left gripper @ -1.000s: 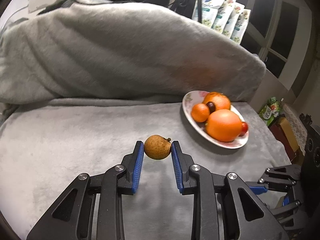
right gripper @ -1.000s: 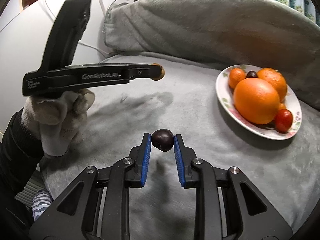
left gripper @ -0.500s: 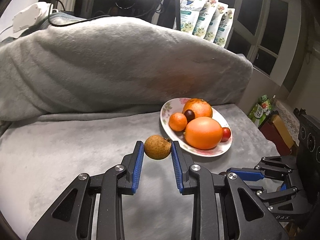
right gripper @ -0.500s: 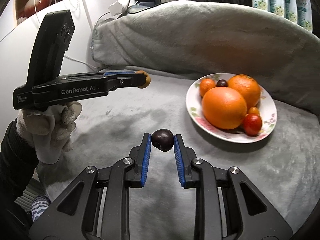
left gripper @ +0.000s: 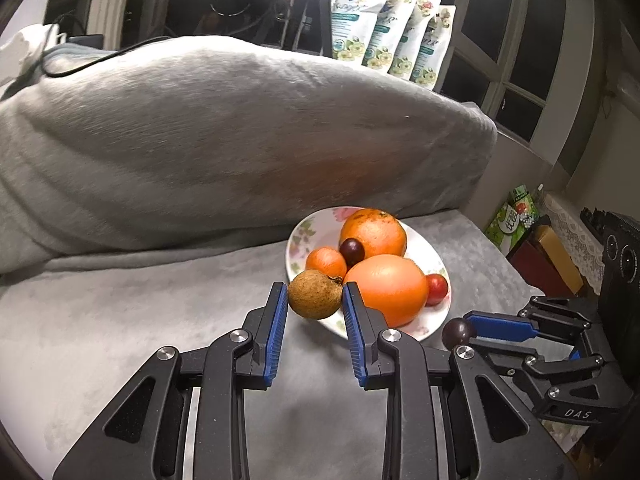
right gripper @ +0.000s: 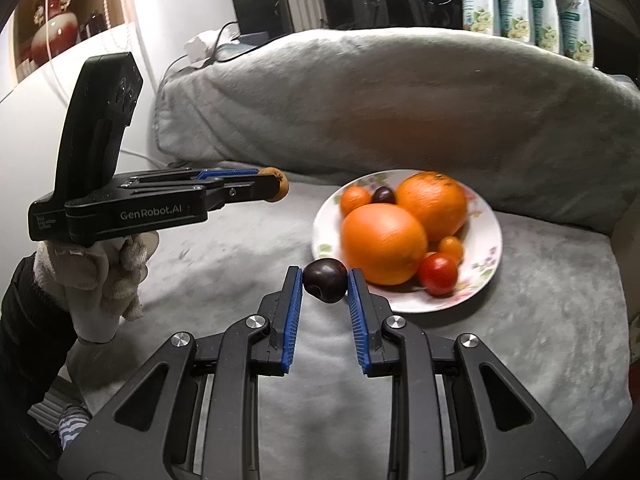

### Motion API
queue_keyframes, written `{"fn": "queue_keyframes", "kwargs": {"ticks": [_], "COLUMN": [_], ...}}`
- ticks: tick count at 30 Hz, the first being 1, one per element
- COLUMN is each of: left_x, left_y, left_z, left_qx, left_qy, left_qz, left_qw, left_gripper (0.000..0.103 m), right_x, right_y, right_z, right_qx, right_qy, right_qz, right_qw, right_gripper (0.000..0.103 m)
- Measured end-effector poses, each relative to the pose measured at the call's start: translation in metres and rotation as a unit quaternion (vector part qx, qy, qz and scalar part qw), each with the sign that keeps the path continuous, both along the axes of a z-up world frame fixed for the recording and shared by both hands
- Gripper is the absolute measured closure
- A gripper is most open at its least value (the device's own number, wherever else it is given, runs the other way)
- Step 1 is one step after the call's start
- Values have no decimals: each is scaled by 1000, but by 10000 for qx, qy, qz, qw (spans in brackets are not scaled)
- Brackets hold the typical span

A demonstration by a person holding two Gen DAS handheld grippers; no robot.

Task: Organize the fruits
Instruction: 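Lift the plum and longan and carry both tools over the plate, then lower the plum and longan onto the plate and open both tools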

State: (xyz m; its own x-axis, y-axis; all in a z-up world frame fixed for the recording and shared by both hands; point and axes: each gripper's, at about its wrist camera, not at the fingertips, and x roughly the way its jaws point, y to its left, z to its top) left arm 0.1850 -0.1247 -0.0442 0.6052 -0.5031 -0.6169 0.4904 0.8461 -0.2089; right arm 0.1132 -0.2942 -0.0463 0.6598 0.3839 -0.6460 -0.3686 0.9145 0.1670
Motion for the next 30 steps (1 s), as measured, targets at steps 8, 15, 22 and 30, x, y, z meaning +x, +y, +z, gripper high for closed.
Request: {"fn": "queue_keyframes", "kwargs": {"ticks": [8, 15, 22, 30], "left_x": [16, 35, 50, 56], "left_y": [-24, -34, -45, -59], "left_z": [0, -1, -6, -8], "left_qx": [85, 157, 189, 261], "left_qy": [-2, 35, 99, 80], "left_qz": [-128, -101, -107, -221], "left_qw": [9999, 9998, 9997, 9994], "left_gripper": [76, 76, 76, 76], "right_x": [13, 31, 49, 61], "right_y": [-27, -46, -62, -72], "right_z": [0, 1, -8, -18], "right_qx": [-4, -47, -79, 5], "right_qy": [-36, -90, -19, 103], "right_qz": [-266, -508, -697, -778], "right_qw": [9996, 9987, 9975, 9969], "right_gripper": [78, 78, 78, 78]}}
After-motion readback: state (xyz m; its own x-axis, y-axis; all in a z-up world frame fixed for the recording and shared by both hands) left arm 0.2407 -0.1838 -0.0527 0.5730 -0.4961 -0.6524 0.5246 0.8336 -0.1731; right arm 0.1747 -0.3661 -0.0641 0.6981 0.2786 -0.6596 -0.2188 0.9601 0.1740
